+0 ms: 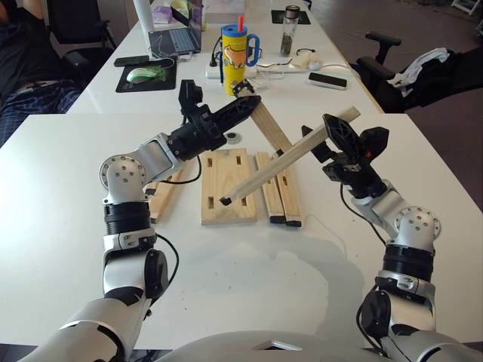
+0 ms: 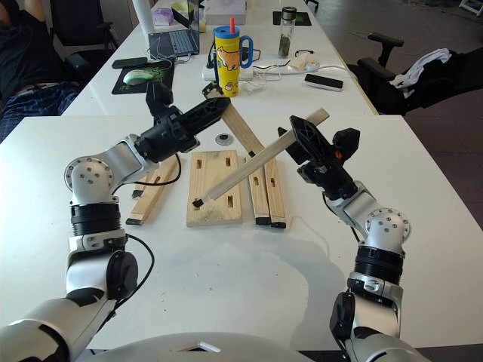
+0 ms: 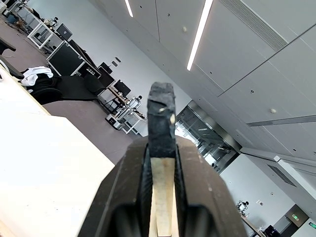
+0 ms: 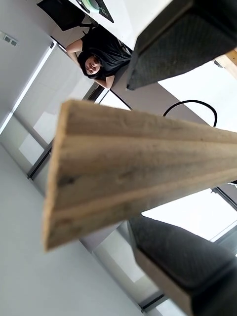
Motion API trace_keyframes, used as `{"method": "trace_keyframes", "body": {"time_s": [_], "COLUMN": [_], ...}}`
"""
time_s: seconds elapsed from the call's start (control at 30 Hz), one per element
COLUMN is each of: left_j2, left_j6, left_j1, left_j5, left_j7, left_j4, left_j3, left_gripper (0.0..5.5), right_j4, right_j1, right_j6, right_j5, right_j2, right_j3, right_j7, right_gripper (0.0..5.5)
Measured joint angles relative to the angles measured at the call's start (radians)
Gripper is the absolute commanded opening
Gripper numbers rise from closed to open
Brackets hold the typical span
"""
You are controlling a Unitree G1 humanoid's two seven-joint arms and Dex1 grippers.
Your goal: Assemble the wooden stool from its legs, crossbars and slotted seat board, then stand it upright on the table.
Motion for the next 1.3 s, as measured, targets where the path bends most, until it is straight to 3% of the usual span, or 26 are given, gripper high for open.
{"method": "trace_keyframes", "body": {"time_s": [0.47, 0.53, 0.57, 0.97, 1.13, 1.3], "left_j2": [0.009, 0.009, 0.009, 0.010, 0.059, 0.165], "left_j6": [0.002, 0.001, 0.000, -0.038, -0.104, -0.190], "left_j1": [0.000, 0.000, 0.000, -0.012, -0.043, 0.009], "left_j5": [-0.010, -0.010, -0.010, -0.039, -0.021, 0.114], "left_j7": [-0.002, -0.001, -0.001, 0.035, 0.025, -0.071], "left_j4": [0.003, 0.003, 0.003, 0.062, 0.107, 0.099], "left_j3": [0.003, 0.003, 0.003, 0.076, 0.114, 0.045], "left_gripper": [0.42, 0.42, 0.80, 2.45, 3.00, 3.54], "right_j4": [0.000, 0.000, 0.001, 0.034, 0.036, 0.061], "right_j1": [0.002, 0.002, 0.002, 0.002, 0.003, 0.036], "right_j6": [-0.010, -0.011, -0.012, -0.012, 0.001, 0.008], "right_j5": [-0.033, -0.034, -0.037, -0.048, -0.066, -0.081], "right_j2": [-0.021, -0.022, -0.022, -0.046, -0.075, -0.154], "right_j3": [0.025, 0.027, 0.027, 0.029, 0.030, -0.005], "right_j7": [0.060, 0.061, 0.063, 0.069, 0.098, 0.147], "right_gripper": [2.04, 2.04, 2.04, 2.04, 2.04, 2.04]}}
